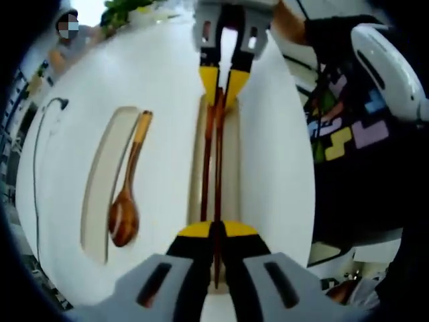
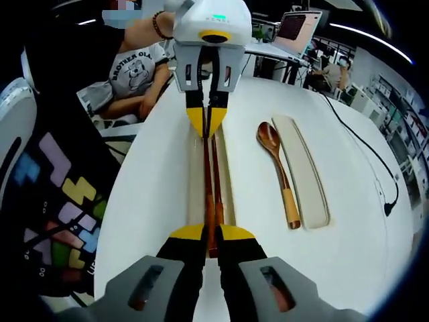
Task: Arrange the utensils inside the cutlery case until each visible utensil rests in its matching compartment.
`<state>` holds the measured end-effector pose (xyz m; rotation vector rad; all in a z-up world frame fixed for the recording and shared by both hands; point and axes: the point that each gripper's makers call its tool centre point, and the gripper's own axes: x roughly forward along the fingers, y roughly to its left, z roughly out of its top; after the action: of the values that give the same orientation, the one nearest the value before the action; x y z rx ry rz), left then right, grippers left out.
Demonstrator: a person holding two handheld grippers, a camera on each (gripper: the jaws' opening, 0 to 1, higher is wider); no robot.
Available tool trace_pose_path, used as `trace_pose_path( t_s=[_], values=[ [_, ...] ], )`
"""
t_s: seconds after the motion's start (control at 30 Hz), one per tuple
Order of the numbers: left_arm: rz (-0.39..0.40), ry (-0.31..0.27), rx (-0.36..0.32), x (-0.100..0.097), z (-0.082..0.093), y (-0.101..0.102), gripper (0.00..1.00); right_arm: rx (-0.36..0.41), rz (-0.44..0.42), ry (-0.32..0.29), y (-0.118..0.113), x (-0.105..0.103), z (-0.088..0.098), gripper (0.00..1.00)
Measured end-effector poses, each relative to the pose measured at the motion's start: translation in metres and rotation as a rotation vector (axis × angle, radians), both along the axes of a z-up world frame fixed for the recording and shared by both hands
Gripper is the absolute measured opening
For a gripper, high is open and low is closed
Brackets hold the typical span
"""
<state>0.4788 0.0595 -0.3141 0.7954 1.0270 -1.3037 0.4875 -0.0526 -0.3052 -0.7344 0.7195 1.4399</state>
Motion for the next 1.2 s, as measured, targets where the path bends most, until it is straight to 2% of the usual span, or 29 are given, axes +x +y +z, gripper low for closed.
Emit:
trace_pose_path(
  t_s=[0.2, 0.53, 0.63, 0.73, 1.03, 1.1, 1.17, 1.2],
  values=[
    [0.001, 0.012, 0.007, -0.001, -0.008, 0.002, 0.03, -0.008, -0.001, 0.028, 0.002, -0.004, -0.006, 0.05],
    [0.006, 0.026, 0.005, 0.0, -0.011, 0.002, 0.04, -0.029, -0.011, 0.062, 0.003, -0.002, -0.011, 0.05],
    [0.005, 0.015, 0.013, 0.003, -0.011, 0.003, 0.04, -0.034, -0.016, 0.054, 0.001, -0.001, -0.012, 0.07],
    [0.0, 0.028, 0.016, 0.001, -0.012, 0.003, 0.04, -0.04, -0.023, 0.058, -0.001, -0.001, -0.013, 0.07],
    [-0.03, -0.013, 0.018, 0.003, -0.011, 0.001, 0.05, -0.047, -0.027, 0.067, -0.008, -0.001, -0.013, 0.07],
    [-0.018, -0.004, 0.024, 0.002, -0.01, 0.001, 0.05, -0.047, -0.027, 0.065, -0.007, -0.002, -0.011, 0.07],
    [-0.03, -0.035, 0.003, 0.005, -0.007, -0.001, 0.07, -0.046, -0.025, 0.063, -0.007, -0.002, -0.009, 0.07],
    [-0.03, -0.034, 0.0, 0.004, -0.005, -0.001, 0.1, -0.043, -0.026, 0.06, -0.007, -0.002, -0.007, 0.07]
  ],
)
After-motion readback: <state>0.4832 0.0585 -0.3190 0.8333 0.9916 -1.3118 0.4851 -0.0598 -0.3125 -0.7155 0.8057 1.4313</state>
